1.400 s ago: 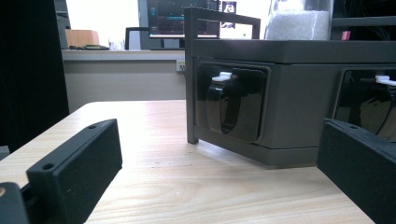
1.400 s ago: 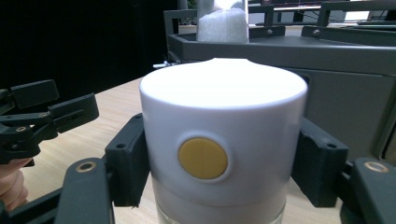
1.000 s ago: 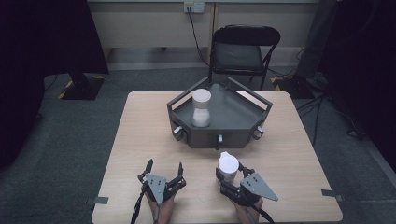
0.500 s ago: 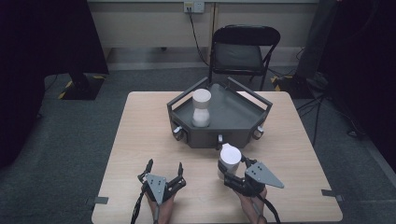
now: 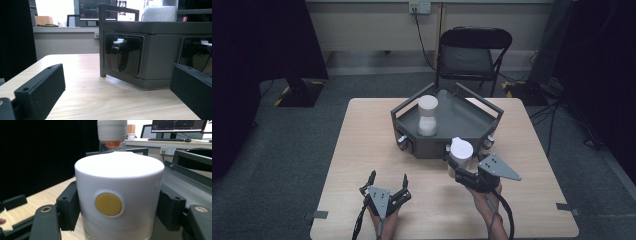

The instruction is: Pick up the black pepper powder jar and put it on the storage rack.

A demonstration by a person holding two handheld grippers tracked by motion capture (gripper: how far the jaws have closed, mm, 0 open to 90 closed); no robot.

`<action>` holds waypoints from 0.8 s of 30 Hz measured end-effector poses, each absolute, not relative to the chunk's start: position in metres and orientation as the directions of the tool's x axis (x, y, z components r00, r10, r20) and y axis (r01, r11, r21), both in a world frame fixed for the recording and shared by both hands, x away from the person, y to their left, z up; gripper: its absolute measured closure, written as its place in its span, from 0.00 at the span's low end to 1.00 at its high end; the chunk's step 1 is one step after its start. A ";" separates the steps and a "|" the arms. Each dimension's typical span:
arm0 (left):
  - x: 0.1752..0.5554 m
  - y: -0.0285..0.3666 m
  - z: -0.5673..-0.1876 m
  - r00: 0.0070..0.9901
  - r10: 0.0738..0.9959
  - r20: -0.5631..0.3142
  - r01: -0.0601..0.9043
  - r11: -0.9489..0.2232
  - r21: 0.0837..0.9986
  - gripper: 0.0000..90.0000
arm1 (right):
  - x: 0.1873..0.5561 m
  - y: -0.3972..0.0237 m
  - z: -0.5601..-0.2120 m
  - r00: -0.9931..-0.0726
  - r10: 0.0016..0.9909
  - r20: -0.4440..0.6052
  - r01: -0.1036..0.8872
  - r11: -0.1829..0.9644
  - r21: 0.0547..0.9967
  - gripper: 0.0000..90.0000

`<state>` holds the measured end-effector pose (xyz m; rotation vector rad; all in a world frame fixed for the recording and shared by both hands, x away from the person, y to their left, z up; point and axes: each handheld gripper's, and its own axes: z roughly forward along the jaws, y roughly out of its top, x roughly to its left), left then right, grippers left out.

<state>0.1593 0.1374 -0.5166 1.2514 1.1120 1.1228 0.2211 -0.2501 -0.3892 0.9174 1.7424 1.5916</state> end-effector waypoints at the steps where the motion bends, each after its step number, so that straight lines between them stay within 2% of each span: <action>1: 0.159 0.137 -0.517 0.121 0.993 -0.004 -0.013 0.005 1.000 0.00 | 0.223 -0.251 -0.388 -0.580 0.814 0.027 0.096 0.036 0.995 0.33; 24: 0.159 0.137 -0.517 0.121 0.993 -0.004 -0.012 0.006 1.000 0.00 | 0.267 -0.253 -0.345 -0.508 0.860 0.046 0.067 -0.014 0.998 0.33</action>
